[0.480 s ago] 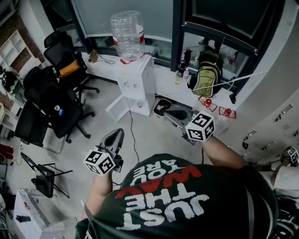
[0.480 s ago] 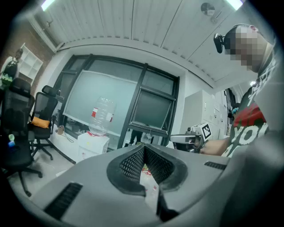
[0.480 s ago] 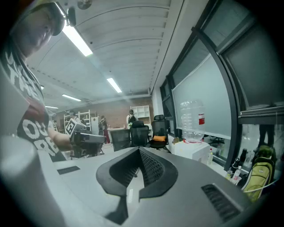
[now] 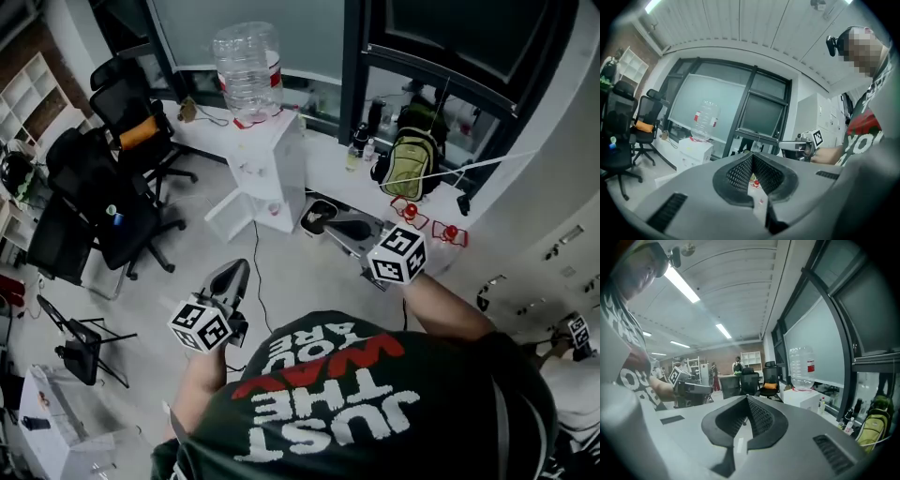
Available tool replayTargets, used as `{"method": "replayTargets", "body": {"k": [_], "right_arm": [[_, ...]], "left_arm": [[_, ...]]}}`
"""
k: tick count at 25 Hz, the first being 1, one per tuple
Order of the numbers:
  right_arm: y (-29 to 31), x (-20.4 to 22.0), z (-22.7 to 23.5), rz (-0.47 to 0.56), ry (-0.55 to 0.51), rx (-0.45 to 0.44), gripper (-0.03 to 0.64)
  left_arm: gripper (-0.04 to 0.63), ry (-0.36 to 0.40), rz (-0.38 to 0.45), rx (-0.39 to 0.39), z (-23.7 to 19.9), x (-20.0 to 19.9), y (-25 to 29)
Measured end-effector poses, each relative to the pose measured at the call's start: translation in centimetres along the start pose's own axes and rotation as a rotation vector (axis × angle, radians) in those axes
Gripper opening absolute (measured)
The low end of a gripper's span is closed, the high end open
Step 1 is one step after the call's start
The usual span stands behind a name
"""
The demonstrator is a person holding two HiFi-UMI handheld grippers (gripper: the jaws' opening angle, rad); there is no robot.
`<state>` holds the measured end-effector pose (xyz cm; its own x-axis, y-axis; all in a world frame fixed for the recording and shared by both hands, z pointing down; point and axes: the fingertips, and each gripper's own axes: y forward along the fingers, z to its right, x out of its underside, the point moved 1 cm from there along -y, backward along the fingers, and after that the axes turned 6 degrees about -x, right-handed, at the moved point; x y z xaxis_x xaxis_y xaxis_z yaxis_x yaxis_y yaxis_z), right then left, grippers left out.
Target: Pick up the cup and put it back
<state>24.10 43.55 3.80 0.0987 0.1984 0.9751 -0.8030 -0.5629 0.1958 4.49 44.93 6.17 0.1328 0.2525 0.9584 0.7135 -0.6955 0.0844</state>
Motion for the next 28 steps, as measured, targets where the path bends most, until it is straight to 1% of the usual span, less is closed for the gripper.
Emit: {"method": "replayTargets", "body": {"k": [7, 12, 14, 17, 20, 24, 28], "right_arm": [[-2.9, 1.0, 2.0, -0.013, 0.005, -0.038, 0.034], [-3.8, 1.5, 4.0, -0.011, 0.020, -0.043, 0.034], [-3.7, 1.3, 4.8, -0.004, 0.026, -0.044, 0.034], [-2.9, 0.6, 5.8, 0.012, 0.035, -0.046, 0.034], [-1.3, -0.4, 7.0, 0.022, 0.032, -0.041, 0.034], [1.5, -1.9, 9.1, 0.043, -0.013, -0.012, 0.034], [5.7, -3.8, 11.9, 0.064, -0.079, 0.025, 0.034]], "left_arm": [[0.003, -0.027, -0.011, -0.006, 3.7, 2.0, 2.8], [0.003, -0.035, -0.022, -0.012, 4.4, 2.3, 4.6], [0.003, -0.024, -0.024, -0.018, 4.2, 1.9, 5.3], [0.003, -0.008, -0.032, -0.021, 3.2, 0.9, 6.1], [0.003, -0.001, -0.036, -0.006, 1.4, -0.2, 7.4], [0.003, 0.002, -0.038, 0.043, -1.9, -1.0, 10.2], [0.003, -0.004, -0.043, 0.104, -7.0, -1.8, 14.0]]}}
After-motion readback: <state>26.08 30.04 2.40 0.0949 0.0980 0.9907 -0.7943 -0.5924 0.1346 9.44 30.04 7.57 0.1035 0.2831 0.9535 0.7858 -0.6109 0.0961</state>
